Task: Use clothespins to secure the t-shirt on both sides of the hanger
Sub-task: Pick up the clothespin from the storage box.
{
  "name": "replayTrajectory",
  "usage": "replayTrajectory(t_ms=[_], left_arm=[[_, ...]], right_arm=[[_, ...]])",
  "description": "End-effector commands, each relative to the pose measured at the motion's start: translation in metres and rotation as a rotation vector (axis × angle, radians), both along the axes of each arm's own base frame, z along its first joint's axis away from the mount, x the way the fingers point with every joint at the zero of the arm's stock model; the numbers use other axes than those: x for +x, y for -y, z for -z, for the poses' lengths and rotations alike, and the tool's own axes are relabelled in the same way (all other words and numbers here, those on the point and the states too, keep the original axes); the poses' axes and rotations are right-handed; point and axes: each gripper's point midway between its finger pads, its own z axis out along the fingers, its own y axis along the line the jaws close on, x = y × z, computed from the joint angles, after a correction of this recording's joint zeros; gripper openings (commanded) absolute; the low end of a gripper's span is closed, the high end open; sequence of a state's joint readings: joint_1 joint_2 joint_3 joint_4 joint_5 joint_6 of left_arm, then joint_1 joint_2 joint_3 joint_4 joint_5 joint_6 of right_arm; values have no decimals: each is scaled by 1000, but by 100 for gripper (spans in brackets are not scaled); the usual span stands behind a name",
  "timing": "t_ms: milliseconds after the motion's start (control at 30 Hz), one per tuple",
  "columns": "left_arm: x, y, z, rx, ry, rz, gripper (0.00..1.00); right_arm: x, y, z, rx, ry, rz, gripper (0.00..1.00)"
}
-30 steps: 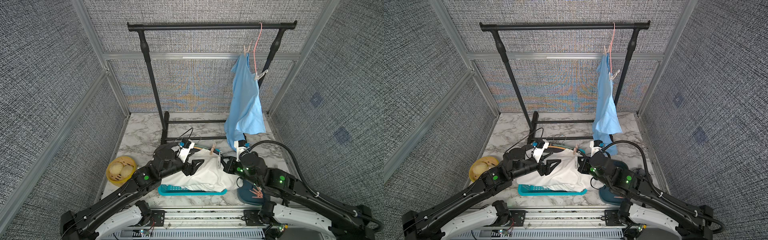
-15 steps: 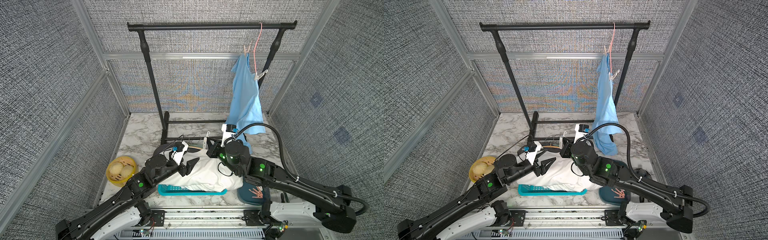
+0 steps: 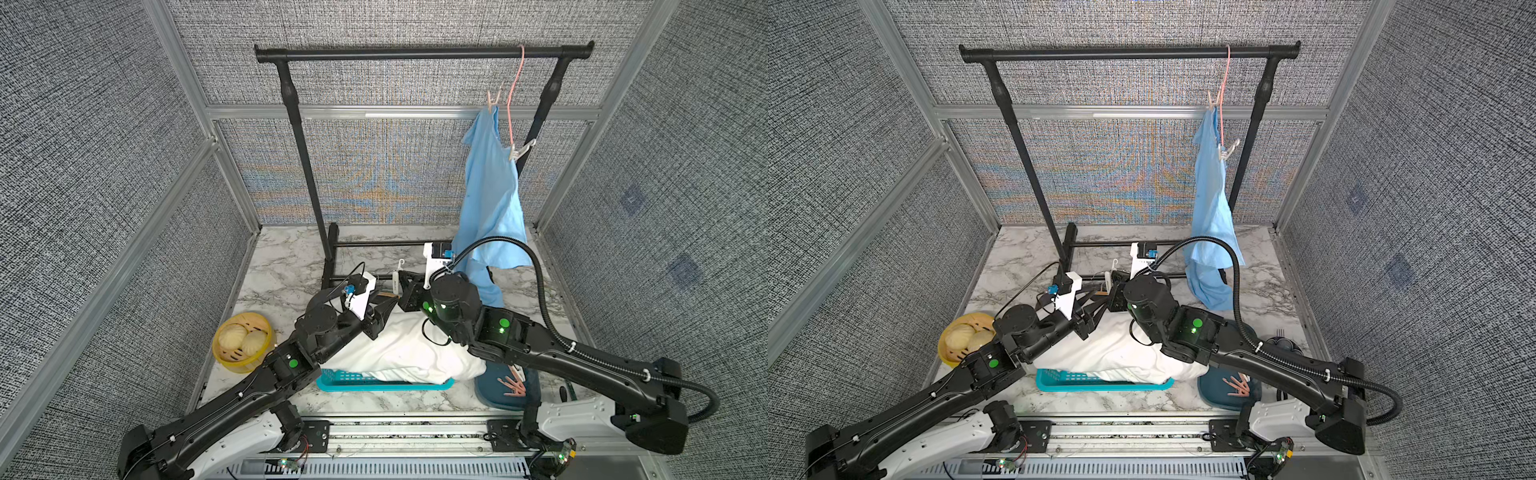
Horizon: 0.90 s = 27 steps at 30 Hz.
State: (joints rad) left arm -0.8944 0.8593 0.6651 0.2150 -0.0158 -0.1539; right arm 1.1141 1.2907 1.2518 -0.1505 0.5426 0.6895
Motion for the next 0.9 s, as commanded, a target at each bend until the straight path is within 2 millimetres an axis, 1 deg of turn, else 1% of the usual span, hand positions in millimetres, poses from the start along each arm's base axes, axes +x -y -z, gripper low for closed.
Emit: replayTrajectory(t_ms=[0,67,167,300,467,567,667,767,867], left_arm=[[-3,6,-11,-23,27,35,50],[-3,8,-11,-14,31,45,50],[1,5,-13,-13,33,14,50],[14,-3,-17,-43,8,-75,45],[15,-2,-23,-54,25,-78,39],[15,0,-25,-46,49,-68,34],[13,2,-26,-40,63,-52,27],[13,3,-27,-33,71,-52,13],[16,0,-35,-33,96,-70,9]], right_arm=[[5,1,-11,7,55,30,0],[7,1,-12,4,65,38,0],[6,-6,-15,8,70,8,0],[4,-11,-13,17,67,-12,0],[4,-14,-11,9,62,-23,0],[3,-16,-11,13,60,-28,0],[3,-16,-12,15,59,-29,0],[2,-15,-13,16,58,-35,0],[1,-13,-19,9,66,-44,0]])
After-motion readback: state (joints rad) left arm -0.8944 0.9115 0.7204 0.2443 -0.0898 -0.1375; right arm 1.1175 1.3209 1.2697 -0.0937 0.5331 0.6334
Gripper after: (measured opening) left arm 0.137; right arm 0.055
